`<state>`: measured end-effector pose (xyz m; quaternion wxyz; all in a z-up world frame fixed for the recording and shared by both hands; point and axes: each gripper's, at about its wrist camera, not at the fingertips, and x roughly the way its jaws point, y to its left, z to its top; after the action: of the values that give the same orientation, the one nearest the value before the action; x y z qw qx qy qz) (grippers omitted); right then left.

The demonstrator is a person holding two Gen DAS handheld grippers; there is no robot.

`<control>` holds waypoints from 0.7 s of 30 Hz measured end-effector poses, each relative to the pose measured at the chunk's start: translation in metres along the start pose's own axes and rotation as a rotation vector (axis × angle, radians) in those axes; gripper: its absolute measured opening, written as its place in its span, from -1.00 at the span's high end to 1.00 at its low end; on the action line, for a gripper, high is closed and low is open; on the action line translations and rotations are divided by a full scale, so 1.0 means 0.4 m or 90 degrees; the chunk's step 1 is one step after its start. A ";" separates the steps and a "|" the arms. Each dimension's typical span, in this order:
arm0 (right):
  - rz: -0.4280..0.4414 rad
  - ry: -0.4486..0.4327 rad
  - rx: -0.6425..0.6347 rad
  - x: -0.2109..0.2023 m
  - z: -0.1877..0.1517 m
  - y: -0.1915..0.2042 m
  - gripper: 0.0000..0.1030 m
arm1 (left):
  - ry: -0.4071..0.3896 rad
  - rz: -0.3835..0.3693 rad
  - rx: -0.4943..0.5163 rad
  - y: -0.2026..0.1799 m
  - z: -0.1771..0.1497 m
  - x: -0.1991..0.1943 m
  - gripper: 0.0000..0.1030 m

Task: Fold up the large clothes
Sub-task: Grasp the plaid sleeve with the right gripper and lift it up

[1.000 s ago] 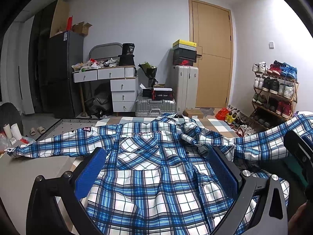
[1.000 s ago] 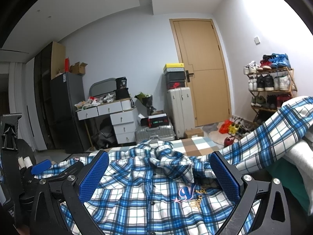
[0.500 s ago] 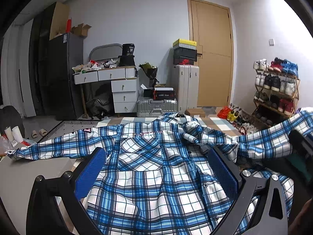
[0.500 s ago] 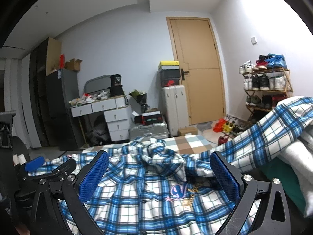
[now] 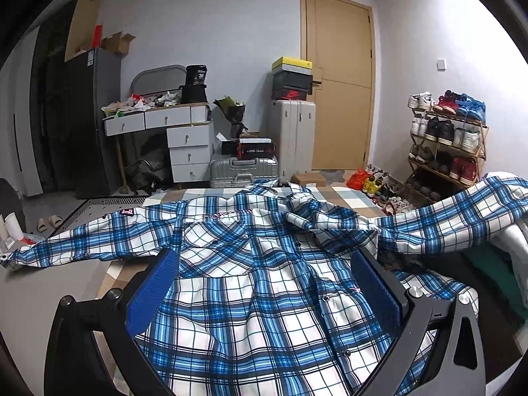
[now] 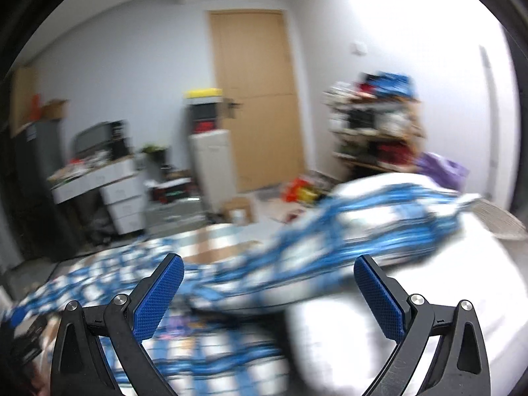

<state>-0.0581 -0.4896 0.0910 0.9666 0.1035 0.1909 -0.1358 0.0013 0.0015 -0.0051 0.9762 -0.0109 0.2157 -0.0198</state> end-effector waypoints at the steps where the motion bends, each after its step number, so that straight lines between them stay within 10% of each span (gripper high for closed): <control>1: -0.011 0.009 0.015 0.008 0.010 -0.031 -1.00 | 0.002 -0.002 0.001 -0.001 0.000 0.001 -0.98; 7: -0.004 0.087 0.225 0.081 0.076 -0.287 -0.98 | 0.010 -0.003 0.003 0.000 -0.002 0.011 -0.98; 13: -0.040 0.141 0.223 0.184 0.097 -0.323 -0.51 | 0.023 0.001 0.006 -0.002 -0.009 0.021 -0.98; 15: -0.078 0.137 0.195 0.182 0.113 -0.310 0.42 | 0.023 0.006 0.012 -0.004 -0.013 0.021 -0.98; 17: -0.081 0.150 0.165 0.186 0.129 -0.298 0.88 | 0.023 0.011 0.014 -0.002 -0.012 0.020 -0.98; 21: -0.105 0.101 0.106 0.181 0.220 -0.265 0.91 | 0.029 0.017 0.010 0.004 -0.011 0.027 -0.98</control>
<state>0.0044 -0.6280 0.1263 0.9221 0.1780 0.2627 -0.2217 0.0093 0.0026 -0.0136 0.9712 -0.0002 0.2380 -0.0087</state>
